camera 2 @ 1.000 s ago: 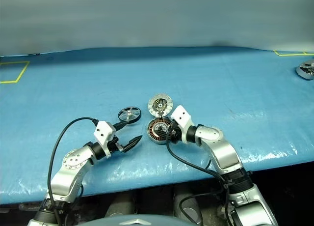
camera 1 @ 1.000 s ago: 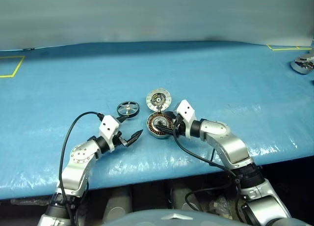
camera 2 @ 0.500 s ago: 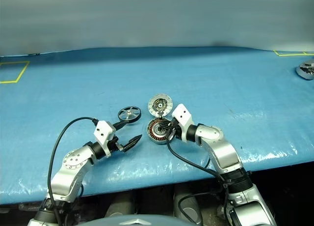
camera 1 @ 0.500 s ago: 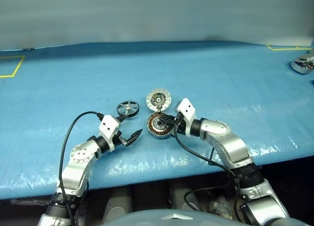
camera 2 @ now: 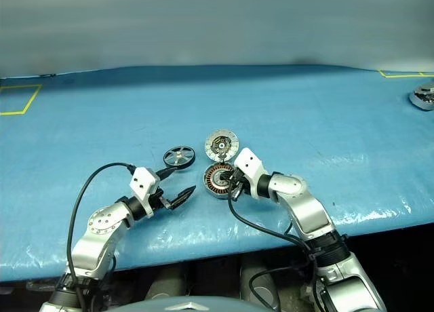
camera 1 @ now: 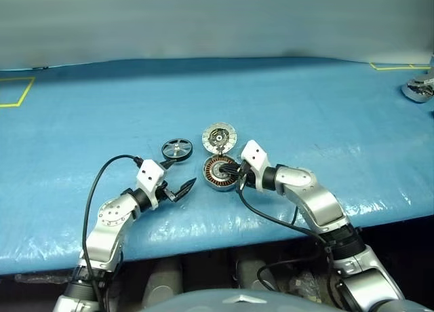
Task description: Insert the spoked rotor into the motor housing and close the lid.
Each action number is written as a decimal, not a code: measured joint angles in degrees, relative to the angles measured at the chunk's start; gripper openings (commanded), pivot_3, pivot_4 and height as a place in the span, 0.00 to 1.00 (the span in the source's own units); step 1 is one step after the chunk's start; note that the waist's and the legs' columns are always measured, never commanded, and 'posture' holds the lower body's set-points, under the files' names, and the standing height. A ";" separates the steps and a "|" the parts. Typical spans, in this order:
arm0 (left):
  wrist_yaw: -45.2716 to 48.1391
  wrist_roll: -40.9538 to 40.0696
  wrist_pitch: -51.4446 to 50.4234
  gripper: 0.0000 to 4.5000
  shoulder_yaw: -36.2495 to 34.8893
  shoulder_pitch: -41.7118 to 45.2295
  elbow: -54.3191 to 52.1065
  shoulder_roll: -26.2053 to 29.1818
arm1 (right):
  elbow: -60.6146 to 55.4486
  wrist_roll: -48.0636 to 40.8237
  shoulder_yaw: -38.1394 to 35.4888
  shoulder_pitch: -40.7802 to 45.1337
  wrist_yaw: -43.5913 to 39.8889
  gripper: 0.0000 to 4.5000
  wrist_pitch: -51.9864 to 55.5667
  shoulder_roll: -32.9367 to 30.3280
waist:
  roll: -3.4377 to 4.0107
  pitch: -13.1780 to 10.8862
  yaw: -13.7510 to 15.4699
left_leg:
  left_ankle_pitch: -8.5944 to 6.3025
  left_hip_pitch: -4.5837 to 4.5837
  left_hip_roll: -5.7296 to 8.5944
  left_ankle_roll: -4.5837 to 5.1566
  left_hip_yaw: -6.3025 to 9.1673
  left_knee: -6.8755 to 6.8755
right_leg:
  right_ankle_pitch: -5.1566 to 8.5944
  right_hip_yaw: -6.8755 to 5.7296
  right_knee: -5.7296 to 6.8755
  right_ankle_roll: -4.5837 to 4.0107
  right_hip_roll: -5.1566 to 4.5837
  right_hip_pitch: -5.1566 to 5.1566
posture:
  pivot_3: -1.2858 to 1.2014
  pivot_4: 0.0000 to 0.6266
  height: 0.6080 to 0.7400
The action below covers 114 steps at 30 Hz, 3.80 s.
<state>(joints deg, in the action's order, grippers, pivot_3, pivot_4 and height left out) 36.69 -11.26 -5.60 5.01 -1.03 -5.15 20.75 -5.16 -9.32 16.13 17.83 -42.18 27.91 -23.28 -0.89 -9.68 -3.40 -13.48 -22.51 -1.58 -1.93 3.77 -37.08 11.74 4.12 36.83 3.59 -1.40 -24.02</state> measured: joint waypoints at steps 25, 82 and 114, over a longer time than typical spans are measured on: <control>0.38 0.07 0.04 1.00 0.07 0.46 0.05 -0.13 | -3.20 5.93 3.49 0.35 2.16 0.00 1.02 -0.68 | -0.01 0.01 -0.06 | 0.00 0.12 0.00 0.00 0.01 -0.03 | 0.00 0.00 0.00 0.00 0.00 0.12 | 0.52 0.24 1.00; 1.39 -2.95 -2.87 1.00 -5.48 11.59 5.44 3.45 | -5.83 4.88 1.05 -5.63 10.36 0.00 1.30 4.30 | -0.06 0.03 0.00 | 0.00 0.07 0.00 0.00 0.07 0.01 | 0.00 -0.05 -0.03 0.00 0.00 0.12 | 0.52 0.24 1.00; 8.93 0.19 -3.22 1.00 -3.77 22.08 14.56 10.85 | -11.41 -0.08 -3.32 -9.36 10.89 0.00 0.46 4.87 | -0.16 0.05 0.50 | 0.00 -0.09 0.01 0.00 0.09 0.04 | 0.00 -0.07 -0.06 0.00 0.00 -0.03 | 0.52 0.24 1.00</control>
<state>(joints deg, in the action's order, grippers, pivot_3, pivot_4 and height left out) 45.62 -11.07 -8.82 1.24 21.05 9.41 31.60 -16.56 -9.40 12.81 8.47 -31.29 28.37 -18.41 -1.05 -9.63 -2.91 -13.48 -22.59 -1.58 -1.93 3.85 -37.03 11.74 4.05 36.77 3.60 -1.40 -24.05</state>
